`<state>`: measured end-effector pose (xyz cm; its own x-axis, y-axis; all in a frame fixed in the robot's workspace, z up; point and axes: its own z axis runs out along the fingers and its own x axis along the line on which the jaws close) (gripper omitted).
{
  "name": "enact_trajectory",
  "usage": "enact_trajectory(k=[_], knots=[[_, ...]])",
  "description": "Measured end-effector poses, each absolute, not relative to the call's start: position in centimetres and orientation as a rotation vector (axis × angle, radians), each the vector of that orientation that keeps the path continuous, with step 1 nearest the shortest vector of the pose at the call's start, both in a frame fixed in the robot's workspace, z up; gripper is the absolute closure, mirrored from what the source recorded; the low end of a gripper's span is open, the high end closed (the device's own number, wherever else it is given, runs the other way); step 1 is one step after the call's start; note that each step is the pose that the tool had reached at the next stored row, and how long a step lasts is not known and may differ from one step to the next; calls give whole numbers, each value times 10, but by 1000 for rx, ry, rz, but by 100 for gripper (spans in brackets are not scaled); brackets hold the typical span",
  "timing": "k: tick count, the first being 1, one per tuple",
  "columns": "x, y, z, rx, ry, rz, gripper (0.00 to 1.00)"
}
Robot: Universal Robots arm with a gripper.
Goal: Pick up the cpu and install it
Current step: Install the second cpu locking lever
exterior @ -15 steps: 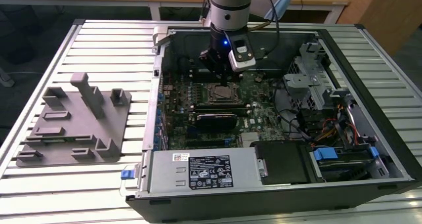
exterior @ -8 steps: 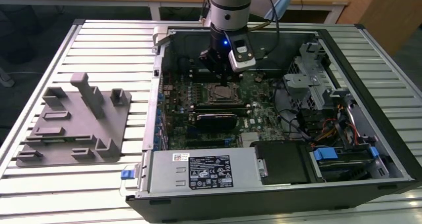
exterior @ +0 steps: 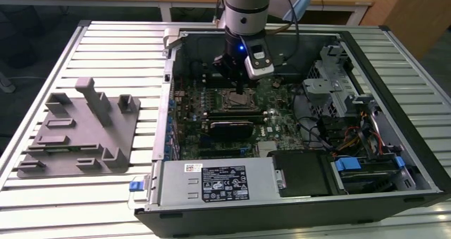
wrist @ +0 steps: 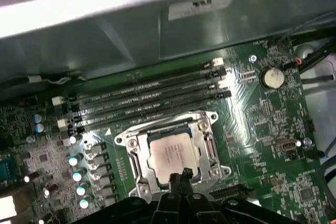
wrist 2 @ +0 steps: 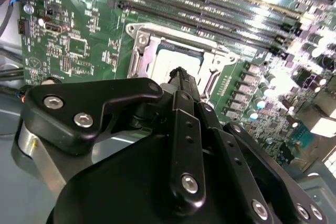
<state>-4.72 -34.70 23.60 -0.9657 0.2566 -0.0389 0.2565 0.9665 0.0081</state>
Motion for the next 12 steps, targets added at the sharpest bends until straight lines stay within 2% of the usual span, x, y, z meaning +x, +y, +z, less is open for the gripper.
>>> enact_trajectory(k=[12], knots=[[-47,-371,236,401,3076,5,89]])
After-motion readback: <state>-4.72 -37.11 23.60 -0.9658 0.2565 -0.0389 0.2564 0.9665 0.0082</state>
